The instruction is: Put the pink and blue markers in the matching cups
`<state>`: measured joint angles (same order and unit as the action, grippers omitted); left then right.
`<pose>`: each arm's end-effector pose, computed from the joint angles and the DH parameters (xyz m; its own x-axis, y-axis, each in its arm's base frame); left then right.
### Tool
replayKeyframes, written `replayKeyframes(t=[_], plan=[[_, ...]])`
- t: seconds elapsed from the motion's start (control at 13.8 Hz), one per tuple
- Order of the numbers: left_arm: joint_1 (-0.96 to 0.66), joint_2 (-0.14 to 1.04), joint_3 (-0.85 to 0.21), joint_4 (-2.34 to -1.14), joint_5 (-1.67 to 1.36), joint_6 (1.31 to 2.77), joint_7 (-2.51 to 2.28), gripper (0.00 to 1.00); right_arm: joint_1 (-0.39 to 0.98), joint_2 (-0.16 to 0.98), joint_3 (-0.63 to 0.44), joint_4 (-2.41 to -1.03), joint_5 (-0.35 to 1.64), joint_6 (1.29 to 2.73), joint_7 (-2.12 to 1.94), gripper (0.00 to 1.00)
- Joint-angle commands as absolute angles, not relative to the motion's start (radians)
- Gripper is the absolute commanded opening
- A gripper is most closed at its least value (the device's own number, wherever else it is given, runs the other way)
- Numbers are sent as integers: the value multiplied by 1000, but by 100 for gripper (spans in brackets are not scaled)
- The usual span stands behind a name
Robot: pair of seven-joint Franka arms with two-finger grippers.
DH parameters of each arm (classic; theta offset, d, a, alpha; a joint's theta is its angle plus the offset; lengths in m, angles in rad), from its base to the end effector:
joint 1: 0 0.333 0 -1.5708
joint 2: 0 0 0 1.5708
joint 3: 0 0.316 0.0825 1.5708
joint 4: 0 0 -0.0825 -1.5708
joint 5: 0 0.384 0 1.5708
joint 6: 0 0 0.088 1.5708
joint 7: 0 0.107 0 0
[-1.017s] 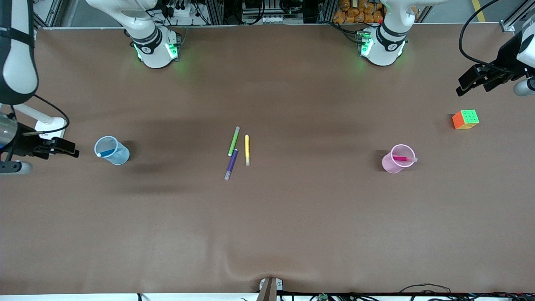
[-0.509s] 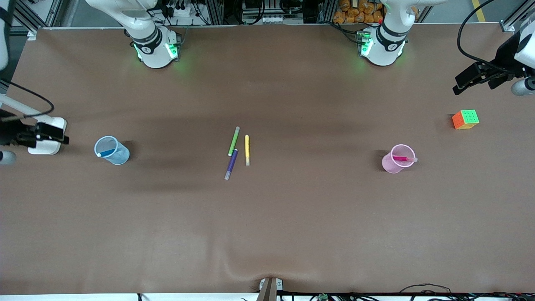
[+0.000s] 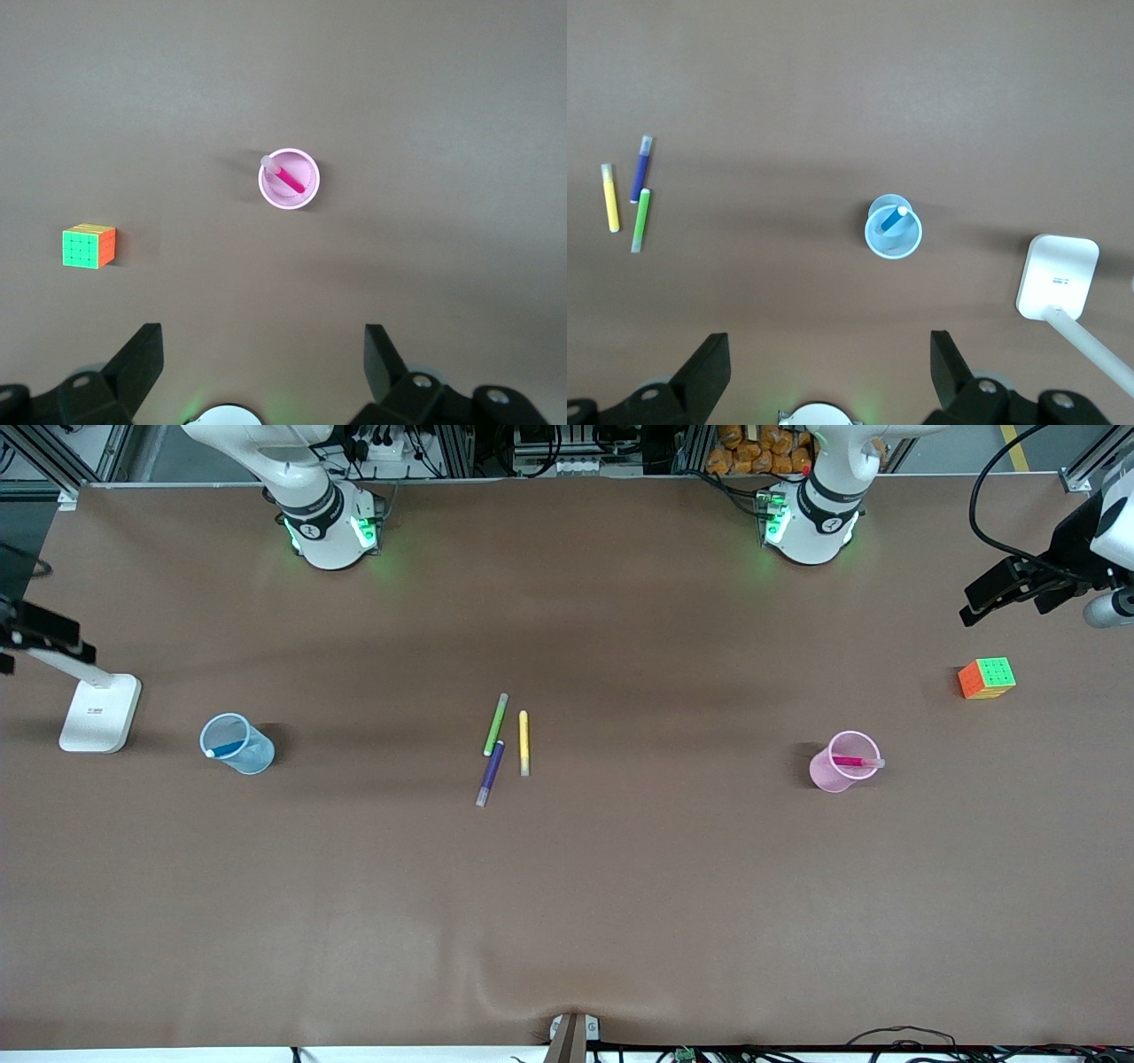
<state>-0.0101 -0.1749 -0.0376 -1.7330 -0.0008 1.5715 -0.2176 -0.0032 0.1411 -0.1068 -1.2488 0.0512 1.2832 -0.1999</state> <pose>0.4980 -0.0256 0.6400 0.9854 0.1696 0.0142 0.1696 -0.9855 -0.0027 0.5627 -0.0499 0.6692 0.9899 0.1041 -0.0964 0.0991 -0.9935 -0.0556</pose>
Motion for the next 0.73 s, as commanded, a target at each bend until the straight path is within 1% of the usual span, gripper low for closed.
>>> replayKeyframes(t=[0.0,0.15,0.29,0.65], plan=[[-11,-181,-43,-1717,-5,1557,-210,100,-5,13,-110,-1424,29,1354,-189,100],[-9,-181,-43,-1715,-2,1557,-207,100,-6,-47,-113,-1518,29,1371,-181,100],[-6,-184,-43,-1713,-3,1549,-169,100,-8,-86,-114,-1571,26,1373,-161,100],[-6,-189,-44,-1712,-3,1526,-172,100,-9,-83,-117,-1554,29,1371,-133,100]])
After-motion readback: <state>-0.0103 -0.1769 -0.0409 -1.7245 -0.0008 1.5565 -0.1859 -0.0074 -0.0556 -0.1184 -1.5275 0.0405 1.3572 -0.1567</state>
